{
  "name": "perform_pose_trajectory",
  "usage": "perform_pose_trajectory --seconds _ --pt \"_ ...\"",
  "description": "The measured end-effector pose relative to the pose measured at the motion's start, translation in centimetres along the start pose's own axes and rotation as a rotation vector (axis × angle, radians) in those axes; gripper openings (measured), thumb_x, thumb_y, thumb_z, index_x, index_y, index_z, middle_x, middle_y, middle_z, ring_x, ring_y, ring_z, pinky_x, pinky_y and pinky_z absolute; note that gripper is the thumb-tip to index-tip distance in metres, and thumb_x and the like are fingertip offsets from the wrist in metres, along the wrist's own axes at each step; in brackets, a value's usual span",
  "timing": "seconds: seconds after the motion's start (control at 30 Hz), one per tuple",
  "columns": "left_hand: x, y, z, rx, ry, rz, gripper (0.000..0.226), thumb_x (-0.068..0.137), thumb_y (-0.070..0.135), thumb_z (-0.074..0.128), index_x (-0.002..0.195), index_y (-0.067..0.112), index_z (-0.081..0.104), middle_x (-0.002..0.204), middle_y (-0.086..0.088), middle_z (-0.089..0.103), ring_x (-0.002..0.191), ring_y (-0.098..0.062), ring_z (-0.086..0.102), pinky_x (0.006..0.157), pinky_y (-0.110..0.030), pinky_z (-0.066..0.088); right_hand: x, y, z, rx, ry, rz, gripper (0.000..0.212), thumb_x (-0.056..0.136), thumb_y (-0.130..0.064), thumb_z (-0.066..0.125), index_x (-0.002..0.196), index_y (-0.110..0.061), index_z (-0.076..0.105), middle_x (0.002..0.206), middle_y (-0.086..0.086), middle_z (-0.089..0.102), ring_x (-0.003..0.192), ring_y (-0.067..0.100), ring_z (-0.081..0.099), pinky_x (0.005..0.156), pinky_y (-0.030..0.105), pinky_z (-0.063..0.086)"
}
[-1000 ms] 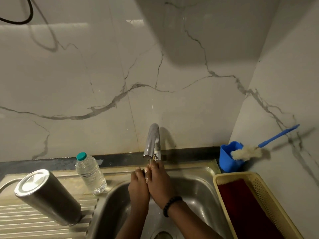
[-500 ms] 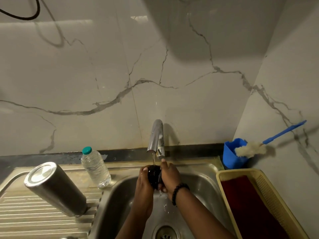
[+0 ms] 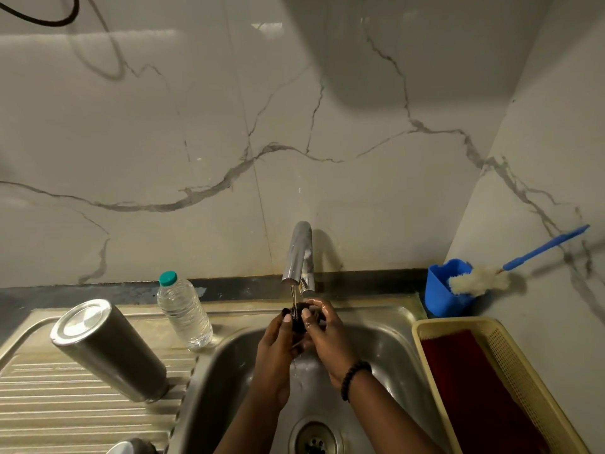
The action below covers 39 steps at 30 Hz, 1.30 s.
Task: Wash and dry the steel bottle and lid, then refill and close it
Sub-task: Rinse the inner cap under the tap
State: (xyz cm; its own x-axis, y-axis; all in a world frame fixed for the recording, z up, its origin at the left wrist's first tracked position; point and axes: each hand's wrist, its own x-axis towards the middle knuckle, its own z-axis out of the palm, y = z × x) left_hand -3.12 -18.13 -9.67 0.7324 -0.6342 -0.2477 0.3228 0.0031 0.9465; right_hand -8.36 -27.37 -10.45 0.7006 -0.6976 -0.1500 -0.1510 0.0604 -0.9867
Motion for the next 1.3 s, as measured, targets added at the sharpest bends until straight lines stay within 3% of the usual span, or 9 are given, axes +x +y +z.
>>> perform_pose_trajectory --seconds 0.13,0.3,0.43,0.53,0.63,0.77,0.97,1.13,1.3 --pt "-0.1 -0.1 -0.4 0.006 -0.057 0.038 0.025 0.097 0.015 0.057 0.121 0.015 0.064 0.112 -0.011 0.073 0.102 -0.025 0.071 0.074 -0.027 0.058 -0.5 0.0 -0.5 0.215 -0.077 0.134 0.021 0.101 -0.037 0.043 0.115 -0.03 0.057 0.113 0.003 0.066 0.103 0.019 0.066 0.088 0.041 0.057" --pt "0.2 -0.2 -1.2 0.12 -0.047 0.116 0.016 0.091 0.012 0.065 0.106 0.006 0.062 0.1 -0.014 0.072 0.096 -0.029 0.07 0.071 -0.026 0.056 -1.5 0.3 -0.5 0.146 -0.09 0.216 0.034 0.098 -0.052 0.042 0.109 -0.026 0.061 0.094 0.009 0.069 0.067 0.016 0.058 0.055 0.028 0.046" --pt "0.0 -0.3 -1.2 0.135 -0.049 0.151 0.019 0.095 0.02 0.062 0.108 0.006 0.064 0.099 -0.011 0.073 0.093 -0.022 0.071 0.075 -0.026 0.056 -1.3 0.9 -0.8 0.196 -0.078 0.097 0.02 0.097 -0.038 0.053 0.11 -0.026 0.062 0.11 0.001 0.068 0.099 0.015 0.067 0.086 0.037 0.057" --pt "0.2 -0.8 -1.2 0.11 0.042 0.125 0.019 0.094 0.018 0.064 0.104 0.003 0.064 0.094 -0.013 0.072 0.089 -0.025 0.07 0.078 -0.032 0.055 -1.1 1.1 -0.8 0.212 -0.07 0.033 0.016 0.095 -0.025 0.06 0.11 -0.03 0.062 0.113 -0.002 0.065 0.106 0.015 0.064 0.091 0.04 0.056" --pt "0.5 -1.3 -1.2 0.227 0.115 0.112 0.018 0.093 0.02 0.066 0.094 0.003 0.063 0.083 -0.009 0.07 0.074 -0.013 0.066 0.066 -0.022 0.052 -1.2 1.4 -1.0 0.216 -0.052 0.014 0.016 0.095 -0.022 0.06 0.109 -0.031 0.061 0.115 -0.001 0.062 0.109 0.016 0.062 0.094 0.042 0.054" --pt "0.3 -1.2 -0.8 0.347 0.029 0.156 0.007 0.093 0.014 0.066 0.097 0.009 0.066 0.09 -0.006 0.073 0.083 -0.011 0.07 0.066 -0.014 0.052 -1.6 1.6 -1.5 0.252 -0.019 0.051 0.012 0.095 -0.025 0.058 0.107 -0.028 0.058 0.117 0.004 0.061 0.106 0.017 0.063 0.091 0.04 0.056" --pt "0.5 -1.7 -1.2 0.317 0.194 0.24 0.009 0.095 0.007 0.061 0.095 0.013 0.068 0.087 -0.005 0.073 0.083 -0.015 0.071 0.073 -0.024 0.055 -1.9 1.5 -1.2 0.302 -0.184 0.156 0.038 0.093 -0.028 0.062 0.128 -0.026 0.047 0.121 0.01 0.062 0.101 0.024 0.069 0.083 0.037 0.059" --pt "0.8 -2.1 -2.5 0.763 0.106 0.583 0.015 0.097 0.008 0.057 0.09 0.02 0.063 0.08 0.006 0.065 0.074 -0.008 0.062 0.063 -0.009 0.045 -2.1 1.2 -1.1 0.339 -0.228 0.177 0.041 0.09 -0.029 0.066 0.121 -0.013 0.046 0.113 0.018 0.065 0.081 0.024 0.068 0.074 0.036 0.057" --pt "0.9 -2.8 -3.3 0.802 0.067 0.609 0.011 0.098 0.008 0.054 0.094 0.013 0.062 0.079 0.006 0.065 0.075 -0.009 0.062 0.061 -0.013 0.045 -2.4 1.1 -0.6 0.214 -0.248 0.072 0.023 0.095 -0.026 0.061 0.118 -0.025 0.057 0.112 0.011 0.064 0.075 0.016 0.062 0.067 0.028 0.054"
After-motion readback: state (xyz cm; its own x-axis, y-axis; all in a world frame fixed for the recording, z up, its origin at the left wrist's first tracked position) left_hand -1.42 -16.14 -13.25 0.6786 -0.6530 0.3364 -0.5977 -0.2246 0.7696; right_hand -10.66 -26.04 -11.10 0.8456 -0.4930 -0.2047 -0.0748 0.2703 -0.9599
